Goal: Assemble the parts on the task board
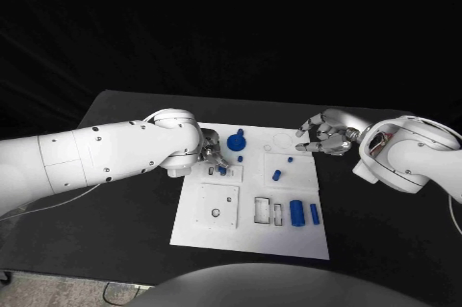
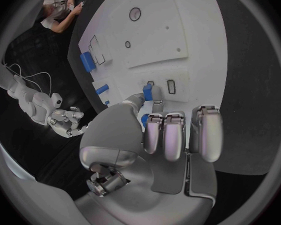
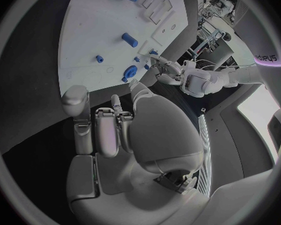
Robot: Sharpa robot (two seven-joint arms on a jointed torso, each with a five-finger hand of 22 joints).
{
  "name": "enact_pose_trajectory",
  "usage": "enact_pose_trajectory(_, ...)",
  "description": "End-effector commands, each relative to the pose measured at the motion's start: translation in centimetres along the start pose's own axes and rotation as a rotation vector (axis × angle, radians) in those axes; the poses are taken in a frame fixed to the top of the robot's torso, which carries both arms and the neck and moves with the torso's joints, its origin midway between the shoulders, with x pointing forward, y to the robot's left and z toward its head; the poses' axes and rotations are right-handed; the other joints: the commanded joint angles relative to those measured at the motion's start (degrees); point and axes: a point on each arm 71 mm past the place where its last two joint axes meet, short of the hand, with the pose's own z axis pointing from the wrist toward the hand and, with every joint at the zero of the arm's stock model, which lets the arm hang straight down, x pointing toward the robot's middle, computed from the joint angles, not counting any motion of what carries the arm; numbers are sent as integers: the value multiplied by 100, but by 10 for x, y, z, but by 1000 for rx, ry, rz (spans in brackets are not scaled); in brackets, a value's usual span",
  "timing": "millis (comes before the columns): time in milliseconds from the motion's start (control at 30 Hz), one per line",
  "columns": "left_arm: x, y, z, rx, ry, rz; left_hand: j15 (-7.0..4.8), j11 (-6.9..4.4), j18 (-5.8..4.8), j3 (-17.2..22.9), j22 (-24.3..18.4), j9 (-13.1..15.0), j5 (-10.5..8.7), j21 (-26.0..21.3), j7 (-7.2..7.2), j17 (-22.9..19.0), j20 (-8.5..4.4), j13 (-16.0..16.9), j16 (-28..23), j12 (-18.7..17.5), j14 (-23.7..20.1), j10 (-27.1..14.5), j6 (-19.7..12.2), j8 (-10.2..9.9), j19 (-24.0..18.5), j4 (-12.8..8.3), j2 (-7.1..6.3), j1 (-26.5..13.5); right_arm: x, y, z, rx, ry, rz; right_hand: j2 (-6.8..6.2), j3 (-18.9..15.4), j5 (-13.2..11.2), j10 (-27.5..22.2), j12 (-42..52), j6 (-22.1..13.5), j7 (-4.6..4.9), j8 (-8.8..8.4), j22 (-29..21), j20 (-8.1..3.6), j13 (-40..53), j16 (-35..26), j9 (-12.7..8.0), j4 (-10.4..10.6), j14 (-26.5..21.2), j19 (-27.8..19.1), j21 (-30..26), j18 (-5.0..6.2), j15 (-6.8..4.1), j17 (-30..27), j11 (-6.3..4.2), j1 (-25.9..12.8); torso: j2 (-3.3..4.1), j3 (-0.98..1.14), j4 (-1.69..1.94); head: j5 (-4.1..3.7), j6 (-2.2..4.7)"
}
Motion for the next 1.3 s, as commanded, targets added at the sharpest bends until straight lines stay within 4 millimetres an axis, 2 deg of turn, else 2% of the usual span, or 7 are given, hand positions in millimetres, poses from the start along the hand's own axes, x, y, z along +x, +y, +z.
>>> enact_pose_trajectory(33,1,-1,0,9,-8,-4,-6,47,-58,46,751,-7,-30,-29,12,1508,-2,1503,14,13,603,599,11,-31,-23,7,-13,-85,1,-1,0,7,19,3,59,1,31,275,-39,-1,-5,24,273,-8,1263,-35,-4,-24,226,-43,-29,77,35,693,58,18,0,3,-7,17,1)
enact_pose_trajectory(267,2,-2,1,9,-15,7,-3,49,-58,64,753,-7,-38,-29,14,1508,0,1503,14,13,603,599,13,-44,-21,9,-14,-95,2,-1,0,10,24,7,59,1,31,275,-39,-1,-5,24,273,-8,1263,-35,-4,-24,226,-43,-29,77,35,693,58,18,2,5,-16,25,1)
enact_pose_trajectory(533,2,2,1,-2,-18,13,0,51,-57,104,751,-3,-38,-32,13,1508,3,1503,14,13,603,599,24,-58,-25,1,-13,-98,2,-3,-1,15,28,7,63,0,31,267,-46,-15,-4,18,269,-8,1257,-47,-12,-26,222,-47,-45,79,36,682,60,19,1,7,-2,8,1)
enact_pose_trajectory(767,2,5,1,-7,-19,14,1,52,-56,128,749,1,-30,-35,13,1508,5,1503,14,13,603,599,33,-66,-27,-7,-16,-99,2,-2,0,14,30,6,65,1,31,260,-52,-17,-3,18,267,-8,1251,-51,-14,-27,221,-49,-51,79,36,679,60,21,-2,0,-8,7,1)
enact_pose_trajectory(1133,4,7,0,-8,-19,20,4,56,-48,175,722,7,-16,-53,19,1508,9,1503,14,13,603,599,36,-91,-52,-16,-31,-113,4,-3,0,20,38,6,67,2,31,254,-57,-17,-3,18,262,-8,1246,-60,-16,-29,217,-54,-67,82,36,671,60,23,-7,1,-8,16,1)
enact_pose_trajectory(1300,5,7,0,-7,-16,18,17,70,-46,243,716,20,-137,-65,35,1508,20,1503,14,13,603,599,44,-149,-63,6,-54,-191,5,-3,1,20,40,6,69,2,32,247,-63,-18,-2,19,257,-7,1241,-68,-17,-31,214,-60,-82,85,36,664,60,25,-3,3,-10,19,1)
